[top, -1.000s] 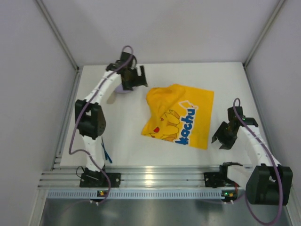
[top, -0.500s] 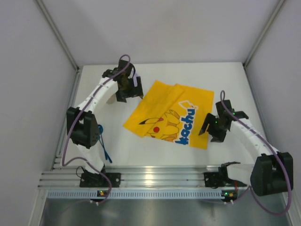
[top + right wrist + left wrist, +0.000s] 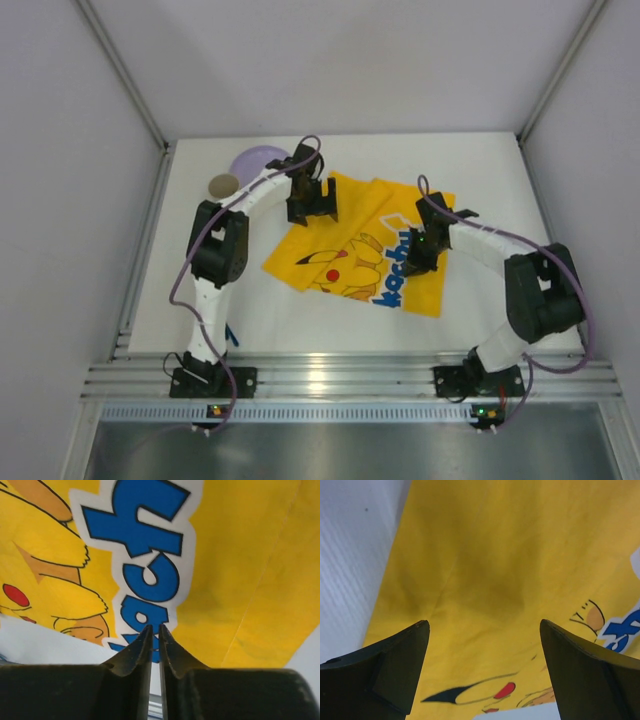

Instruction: Set the dinner table for one person

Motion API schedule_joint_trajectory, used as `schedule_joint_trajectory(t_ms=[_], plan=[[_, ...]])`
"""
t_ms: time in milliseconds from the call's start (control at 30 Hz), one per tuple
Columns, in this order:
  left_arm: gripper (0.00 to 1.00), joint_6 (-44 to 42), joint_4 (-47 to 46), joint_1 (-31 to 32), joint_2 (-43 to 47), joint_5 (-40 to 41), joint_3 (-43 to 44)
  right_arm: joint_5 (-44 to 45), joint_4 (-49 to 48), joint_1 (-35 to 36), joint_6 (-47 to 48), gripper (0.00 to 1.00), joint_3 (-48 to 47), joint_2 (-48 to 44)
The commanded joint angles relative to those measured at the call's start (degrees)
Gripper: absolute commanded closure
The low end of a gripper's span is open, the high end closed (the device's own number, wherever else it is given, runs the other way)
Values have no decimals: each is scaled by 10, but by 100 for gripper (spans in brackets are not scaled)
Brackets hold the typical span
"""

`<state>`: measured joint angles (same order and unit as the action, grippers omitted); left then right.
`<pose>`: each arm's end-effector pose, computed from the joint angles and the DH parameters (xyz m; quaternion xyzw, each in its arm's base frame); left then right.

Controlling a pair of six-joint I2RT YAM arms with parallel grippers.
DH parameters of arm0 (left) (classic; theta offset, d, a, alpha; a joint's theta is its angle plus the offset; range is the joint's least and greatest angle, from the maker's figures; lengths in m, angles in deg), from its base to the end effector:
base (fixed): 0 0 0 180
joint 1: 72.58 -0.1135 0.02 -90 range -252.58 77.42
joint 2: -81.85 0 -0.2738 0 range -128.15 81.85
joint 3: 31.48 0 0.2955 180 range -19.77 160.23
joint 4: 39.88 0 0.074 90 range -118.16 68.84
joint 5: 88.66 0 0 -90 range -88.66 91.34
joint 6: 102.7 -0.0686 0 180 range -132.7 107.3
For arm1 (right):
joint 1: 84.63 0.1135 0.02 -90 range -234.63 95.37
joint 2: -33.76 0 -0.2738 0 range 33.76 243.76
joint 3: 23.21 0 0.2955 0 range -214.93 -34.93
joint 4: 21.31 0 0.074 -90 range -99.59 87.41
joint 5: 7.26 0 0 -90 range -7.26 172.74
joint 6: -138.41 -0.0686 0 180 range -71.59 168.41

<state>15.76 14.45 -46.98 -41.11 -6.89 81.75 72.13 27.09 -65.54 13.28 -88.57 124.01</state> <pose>0.4668 -0.2345 0.1657 -0.0082 0.9721 -0.1640 0.1676 0.3076 0.1198 0.1275 0.1241 0.9774 0.1474 0.0871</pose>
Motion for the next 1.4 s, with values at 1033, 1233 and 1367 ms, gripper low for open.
schedule_joint_trajectory(t_ms=[1033,1233,1367], plan=[[8,90,14,-39,5,125,-100,90,81,-246,103,100,-4,-12],[7,123,22,-18,54,146,-174,67,66,-241,106,100,-30,33],[7,126,41,-17,67,154,-179,57,59,-228,110,100,-49,46]])
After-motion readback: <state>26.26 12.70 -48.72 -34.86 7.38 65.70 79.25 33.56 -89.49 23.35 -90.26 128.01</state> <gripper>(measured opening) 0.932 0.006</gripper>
